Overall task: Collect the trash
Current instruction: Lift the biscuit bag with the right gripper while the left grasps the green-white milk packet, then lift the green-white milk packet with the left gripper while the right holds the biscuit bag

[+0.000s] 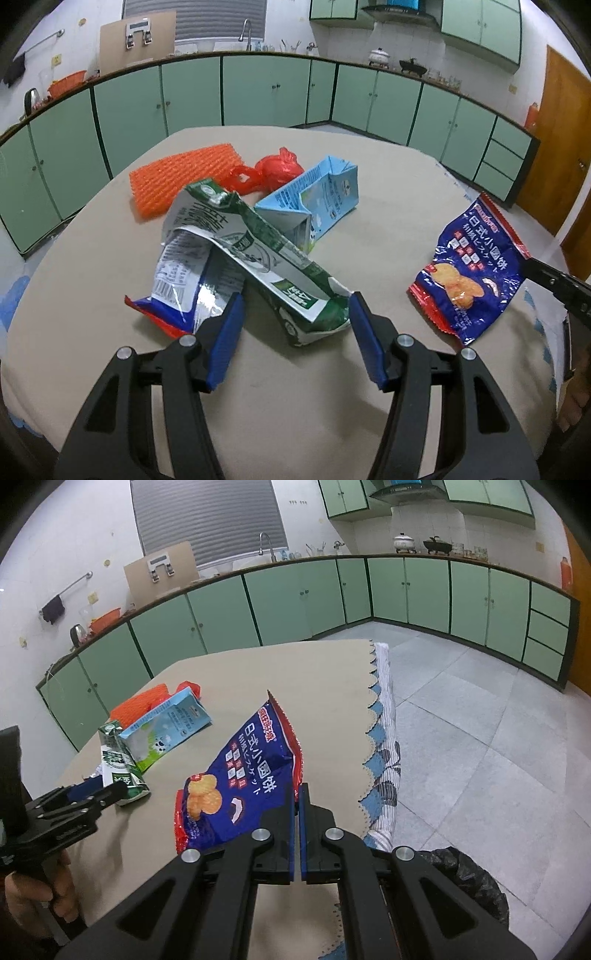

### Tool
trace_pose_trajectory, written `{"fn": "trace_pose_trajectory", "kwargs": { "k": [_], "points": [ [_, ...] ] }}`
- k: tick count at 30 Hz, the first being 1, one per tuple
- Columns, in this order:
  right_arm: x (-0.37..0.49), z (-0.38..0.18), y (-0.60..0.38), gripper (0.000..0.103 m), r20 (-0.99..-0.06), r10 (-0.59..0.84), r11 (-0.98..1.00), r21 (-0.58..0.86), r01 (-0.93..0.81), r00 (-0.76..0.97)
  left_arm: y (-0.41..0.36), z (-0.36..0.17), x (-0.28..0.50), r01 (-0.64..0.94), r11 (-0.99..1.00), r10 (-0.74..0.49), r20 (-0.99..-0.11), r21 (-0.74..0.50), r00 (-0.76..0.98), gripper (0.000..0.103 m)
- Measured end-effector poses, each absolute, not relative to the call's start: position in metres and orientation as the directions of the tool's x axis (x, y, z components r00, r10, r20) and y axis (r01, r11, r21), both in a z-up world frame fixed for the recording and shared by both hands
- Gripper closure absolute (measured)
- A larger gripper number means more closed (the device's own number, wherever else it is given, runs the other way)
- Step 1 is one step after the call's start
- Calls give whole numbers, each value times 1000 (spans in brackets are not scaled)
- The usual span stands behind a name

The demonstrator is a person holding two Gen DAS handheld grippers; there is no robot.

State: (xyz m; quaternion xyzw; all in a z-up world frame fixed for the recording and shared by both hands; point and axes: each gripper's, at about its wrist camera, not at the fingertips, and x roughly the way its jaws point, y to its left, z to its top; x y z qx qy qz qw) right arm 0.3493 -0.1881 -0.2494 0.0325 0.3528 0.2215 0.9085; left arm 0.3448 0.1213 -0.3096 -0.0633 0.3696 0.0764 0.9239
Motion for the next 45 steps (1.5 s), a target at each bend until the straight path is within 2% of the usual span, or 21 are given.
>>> {"fn": "trace_pose_trajectory", "kwargs": {
  "k": [1, 2, 7, 14, 15, 17, 18, 27, 28, 30, 31, 32, 39, 40, 45],
  "points": [
    [349, -250, -189, 101, -626, 428, 899, 218, -380, 652, 121, -311, 345, -189, 980, 97, -697, -57, 711, 48],
    [349, -250, -189, 101, -626, 429, 898, 220, -380, 652, 122, -312, 345, -194, 980, 101, -701, -53, 706, 55],
    [350, -249, -193, 101, -625, 436, 896, 234, -377, 647, 127, -311, 339, -219, 975, 133, -710, -31, 691, 63],
    [345, -246, -189, 101, -620, 444, 891, 233, -389, 647, 140, -304, 318, -271, 962, 182, -708, -14, 683, 63],
    [344, -246, -188, 101, -619, 445, 891, 233, -390, 647, 140, -301, 315, -273, 962, 180, -702, -22, 689, 61],
    [343, -246, -186, 101, -619, 447, 889, 232, -393, 645, 132, -296, 312, -266, 964, 198, -682, 5, 704, 37],
    [343, -245, -186, 101, -620, 449, 889, 232, -396, 644, 127, -295, 312, -260, 965, 206, -673, 20, 710, 34],
    [344, -244, -189, 101, -619, 453, 887, 241, -394, 641, 121, -302, 331, -257, 965, 218, -695, 50, 686, 32],
    [344, -245, -190, 101, -621, 453, 887, 241, -394, 640, 121, -303, 332, -254, 966, 216, -696, 50, 684, 33],
    [345, -246, -189, 101, -624, 453, 887, 242, -393, 637, 121, -305, 336, -242, 970, 196, -709, 37, 678, 57],
    [345, -246, -188, 101, -625, 451, 887, 239, -394, 636, 123, -307, 337, -241, 970, 179, -720, 17, 671, 59],
    [345, -246, -189, 101, -625, 452, 887, 239, -395, 636, 124, -306, 337, -246, 969, 180, -714, 11, 676, 67],
    [332, -229, -189, 101, -606, 452, 887, 227, -403, 654, 126, -285, 322, -244, 969, 164, -678, -23, 716, 70],
    [330, -226, -190, 101, -603, 453, 887, 225, -404, 657, 127, -280, 317, -244, 969, 161, -672, -30, 723, 84],
    [312, -206, -194, 101, -579, 452, 887, 211, -410, 679, 124, -260, 298, -230, 972, 147, -641, -48, 753, 84]
  ]
}}
